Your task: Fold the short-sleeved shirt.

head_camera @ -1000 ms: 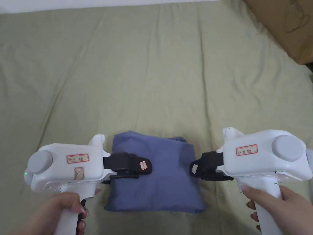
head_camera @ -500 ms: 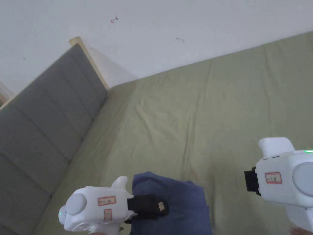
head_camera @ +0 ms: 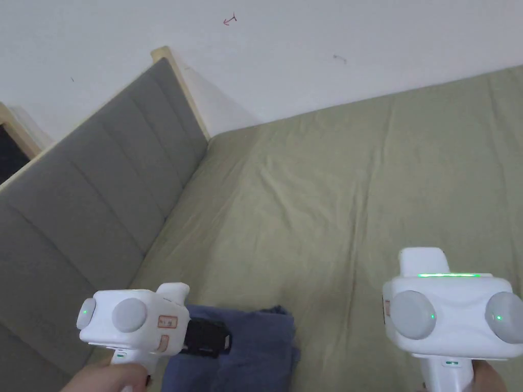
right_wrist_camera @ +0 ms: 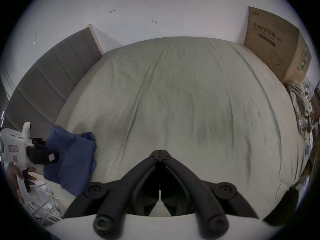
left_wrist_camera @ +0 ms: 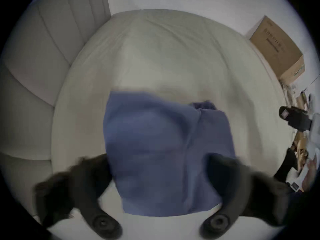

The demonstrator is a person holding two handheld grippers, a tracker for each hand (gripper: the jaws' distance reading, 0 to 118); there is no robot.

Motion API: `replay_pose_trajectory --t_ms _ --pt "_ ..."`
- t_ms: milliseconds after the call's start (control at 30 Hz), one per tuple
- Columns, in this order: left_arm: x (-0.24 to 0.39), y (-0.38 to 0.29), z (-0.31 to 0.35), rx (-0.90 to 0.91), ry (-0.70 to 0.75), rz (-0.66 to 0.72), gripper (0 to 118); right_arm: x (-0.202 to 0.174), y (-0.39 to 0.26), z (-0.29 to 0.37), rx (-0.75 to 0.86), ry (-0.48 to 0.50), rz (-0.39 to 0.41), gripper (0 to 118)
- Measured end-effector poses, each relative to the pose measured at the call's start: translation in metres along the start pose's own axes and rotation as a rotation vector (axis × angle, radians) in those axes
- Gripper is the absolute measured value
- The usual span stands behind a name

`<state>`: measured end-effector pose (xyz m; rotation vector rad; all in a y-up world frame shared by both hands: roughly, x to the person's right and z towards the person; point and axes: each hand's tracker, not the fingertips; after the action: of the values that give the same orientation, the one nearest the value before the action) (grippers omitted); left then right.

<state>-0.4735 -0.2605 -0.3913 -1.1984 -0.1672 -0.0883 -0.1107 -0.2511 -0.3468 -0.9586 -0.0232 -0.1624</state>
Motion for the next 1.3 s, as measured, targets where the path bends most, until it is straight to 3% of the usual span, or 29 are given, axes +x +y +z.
replay_pose_trajectory --t_ms 133,233,367,400,433,467,500,567,633,700,833,933,1100,1300 --pt "0.011 -0.003 0.018 0.071 0.138 -0.035 117 0.004 -0.001 -0.004 -0.008 -0.007 -0.011 0" --pt "0.02 -0.007 0.035 0.129 0.247 -0.056 117 0.003 -0.004 -0.003 0.017 -0.025 0.032 0" --pt "0.04 -0.016 0.05 0.181 0.354 -0.155 114 0.003 -0.006 -0.001 0.004 -0.013 0.017 0" --pt "0.046 -0.02 0.052 0.181 0.337 -0.17 104 0.002 -0.006 -0.001 -0.003 -0.01 0.016 0" --pt "0.051 -0.023 0.051 0.191 0.349 -0.181 85 0.002 -0.007 0.0 -0.003 -0.01 0.018 0" --pt "0.06 -0.026 0.052 0.198 0.358 -0.183 52 0.001 -0.009 0.002 -0.002 -0.008 0.023 0" --pt "0.069 -0.028 0.053 0.202 0.362 -0.179 4 0.002 -0.01 0.005 0.005 -0.007 0.034 0" --pt "0.086 -0.034 0.055 0.255 0.366 -0.097 1 0.004 -0.013 0.011 0.023 -0.002 0.062 0" --pt "0.106 -0.037 0.064 0.343 0.214 0.029 1 0.01 -0.016 0.02 0.042 0.011 0.086 0" --pt "0.135 -0.038 0.069 0.399 0.215 0.121 1 0.023 -0.018 0.031 0.087 0.036 0.074 0" --pt "0.216 -0.047 0.081 0.588 0.253 0.133 1 0.065 -0.014 0.059 0.168 0.035 0.096 0" --pt "0.269 -0.051 0.094 0.671 0.151 0.203 1 0.111 -0.008 0.087 0.259 -0.006 0.105 0" --pt "0.353 -0.048 0.131 0.872 0.169 0.093 1 0.196 0.004 0.153 0.438 -0.082 0.035 0" --pt "0.431 -0.046 0.183 1.061 0.117 0.001 1 0.264 0.003 0.238 0.703 -0.103 0.049 0"
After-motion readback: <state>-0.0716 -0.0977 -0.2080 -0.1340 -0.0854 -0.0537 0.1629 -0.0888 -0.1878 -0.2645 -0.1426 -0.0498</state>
